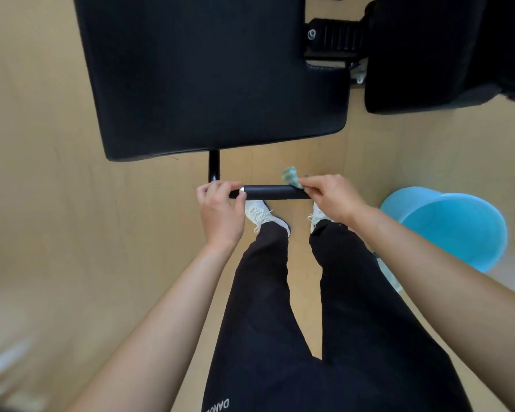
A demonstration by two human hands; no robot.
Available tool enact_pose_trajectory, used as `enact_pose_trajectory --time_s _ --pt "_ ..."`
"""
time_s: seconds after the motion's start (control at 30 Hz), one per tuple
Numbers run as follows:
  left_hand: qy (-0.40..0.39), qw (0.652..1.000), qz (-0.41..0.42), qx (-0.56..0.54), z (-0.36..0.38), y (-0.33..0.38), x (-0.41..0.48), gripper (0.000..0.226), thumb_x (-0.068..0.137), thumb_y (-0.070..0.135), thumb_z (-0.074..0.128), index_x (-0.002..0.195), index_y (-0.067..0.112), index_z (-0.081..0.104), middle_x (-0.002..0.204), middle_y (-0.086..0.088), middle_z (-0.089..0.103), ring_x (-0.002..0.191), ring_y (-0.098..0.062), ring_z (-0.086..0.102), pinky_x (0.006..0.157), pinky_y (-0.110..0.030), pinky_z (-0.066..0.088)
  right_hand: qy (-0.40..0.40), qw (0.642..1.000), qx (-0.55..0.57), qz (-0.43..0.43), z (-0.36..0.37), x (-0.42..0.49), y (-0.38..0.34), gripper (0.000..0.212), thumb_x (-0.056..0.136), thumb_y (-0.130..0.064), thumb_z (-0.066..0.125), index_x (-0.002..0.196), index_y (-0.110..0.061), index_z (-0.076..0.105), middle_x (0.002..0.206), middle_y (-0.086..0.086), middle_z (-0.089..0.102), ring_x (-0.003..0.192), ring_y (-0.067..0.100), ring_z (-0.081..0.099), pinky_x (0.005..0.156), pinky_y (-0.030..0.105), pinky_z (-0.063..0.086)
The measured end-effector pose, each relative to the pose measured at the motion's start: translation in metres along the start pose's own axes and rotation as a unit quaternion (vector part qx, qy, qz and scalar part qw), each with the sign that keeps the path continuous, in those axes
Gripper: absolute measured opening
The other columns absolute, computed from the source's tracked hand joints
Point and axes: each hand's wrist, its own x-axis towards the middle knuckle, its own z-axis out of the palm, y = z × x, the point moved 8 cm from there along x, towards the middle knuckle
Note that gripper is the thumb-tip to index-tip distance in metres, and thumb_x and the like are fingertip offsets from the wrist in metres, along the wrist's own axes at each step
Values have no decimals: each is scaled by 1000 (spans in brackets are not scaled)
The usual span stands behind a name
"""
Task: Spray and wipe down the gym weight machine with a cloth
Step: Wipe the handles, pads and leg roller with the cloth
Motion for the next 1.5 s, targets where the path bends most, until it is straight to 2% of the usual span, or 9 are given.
enact_pose_trajectory --time_s 0.17,0.27,0.53,0.67,0.83,1.13,1.23,1.37,1.5 --pt "-120 991 -41 48 -7 30 4 25 100 13 59 121 17 72 123 -5 64 126 -25 44 98 -23 36 31 996 54 58 -48 -24 16 30 103 -11 54 126 -15 73 124 8 73 108 28 68 97 42 53" --pt "-154 988 -12 26 -13 64 0 26 98 10 59 119 17 72 127 -3 62 122 -25 48 95 -19 32 54 989 130 55 -71 -42 1 24 99 -8 58 97 -24 76 92 -4 73 81 14 64 81 37 53" --pt "-268 933 -7 -238 -28 168 25 33 88 17 67 114 36 71 118 13 71 116 -8 63 104 -38 53 139 912 385 13 -155 -59 -63 7 93 -13 74 100 -16 72 99 6 76 97 26 73 88 43 61" --pt "-267 885 -27 -381 -48 201 59 35 90 -2 62 117 18 72 110 -3 76 104 -13 72 87 -28 60 212 885 415 1 -212 -48 -92 5 94 -11 72 99 -11 70 98 10 74 92 21 71 81 34 60" --pt "-197 880 -5 -433 -70 233 116 19 98 14 66 116 17 73 105 -4 77 98 -16 74 84 -33 63 258 853 453 -31 -271 -13 -122 15 97 -8 67 112 -10 68 105 8 73 95 14 72 78 28 59" --pt "-72 834 -153 -526 -66 265 233 12 98 14 67 108 18 72 105 -3 76 100 -19 74 90 -45 63 192 927 310 -87 -338 104 -151 56 89 -5 75 140 -19 59 127 -3 63 113 13 65 84 25 62" --pt "-57 845 -137 -514 -66 278 276 15 98 13 67 112 16 72 108 -5 75 101 -18 73 90 -43 63 220 927 291 -91 -362 145 -154 47 90 -7 75 134 -20 63 130 0 63 117 15 63 92 33 61" --pt "-55 875 -74 -475 -70 294 339 19 97 13 67 115 14 72 108 -5 74 102 -19 73 89 -40 63 275 917 277 -82 -399 199 -156 44 90 -4 74 131 -20 66 124 -4 63 116 13 62 87 22 56" --pt "42 951 9 -305 -94 294 404 20 98 18 65 117 23 71 109 5 70 101 -11 67 91 -31 58 338 910 222 -90 -437 246 -164 45 92 -6 72 135 -18 65 128 2 65 117 15 61 101 26 51"
